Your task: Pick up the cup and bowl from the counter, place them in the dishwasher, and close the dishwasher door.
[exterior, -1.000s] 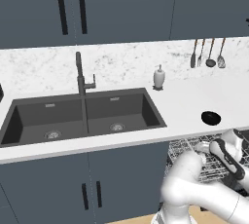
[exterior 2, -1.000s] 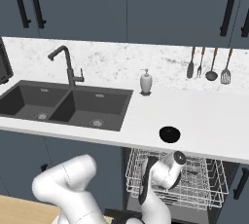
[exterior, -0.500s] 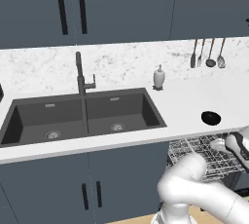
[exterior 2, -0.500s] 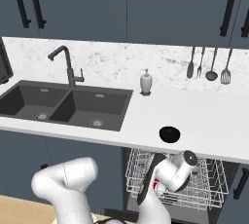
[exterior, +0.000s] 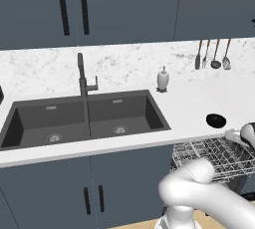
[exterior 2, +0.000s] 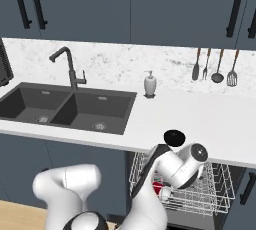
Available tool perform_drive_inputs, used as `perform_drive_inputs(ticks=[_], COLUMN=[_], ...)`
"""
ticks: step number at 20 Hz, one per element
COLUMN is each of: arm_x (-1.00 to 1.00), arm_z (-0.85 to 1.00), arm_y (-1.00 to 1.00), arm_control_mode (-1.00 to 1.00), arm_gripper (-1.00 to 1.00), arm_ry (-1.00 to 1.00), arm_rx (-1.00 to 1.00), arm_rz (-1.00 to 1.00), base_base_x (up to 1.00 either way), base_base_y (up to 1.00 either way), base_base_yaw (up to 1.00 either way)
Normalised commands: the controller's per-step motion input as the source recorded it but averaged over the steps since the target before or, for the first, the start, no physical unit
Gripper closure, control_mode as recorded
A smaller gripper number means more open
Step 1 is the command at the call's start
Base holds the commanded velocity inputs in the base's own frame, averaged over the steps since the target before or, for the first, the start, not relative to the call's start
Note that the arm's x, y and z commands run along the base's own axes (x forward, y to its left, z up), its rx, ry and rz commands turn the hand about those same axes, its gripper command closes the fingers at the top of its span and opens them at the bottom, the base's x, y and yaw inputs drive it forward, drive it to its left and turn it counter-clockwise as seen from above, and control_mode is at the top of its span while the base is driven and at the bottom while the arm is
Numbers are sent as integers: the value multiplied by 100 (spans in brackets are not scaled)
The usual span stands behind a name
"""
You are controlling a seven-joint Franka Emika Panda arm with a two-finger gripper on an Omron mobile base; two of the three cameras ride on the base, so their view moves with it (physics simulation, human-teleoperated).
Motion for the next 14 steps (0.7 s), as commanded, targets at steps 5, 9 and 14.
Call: perform_drive_inputs(ticks=[5, 9, 14], arm_x=[20, 69, 79], arm_z=[67, 24, 23], arm_y=[0, 7, 0], arm_control_mode=[-100, -100, -100], arm_gripper=[-100, -100, -100], arm_ry=[-12, 3, 13], arm_rx=[-3, -10, -4], arm_rz=[-29, -40, -34], base_base_x=[0, 0, 0], base_base_y=[0, 0, 0], base_base_yaw=[0, 0, 0])
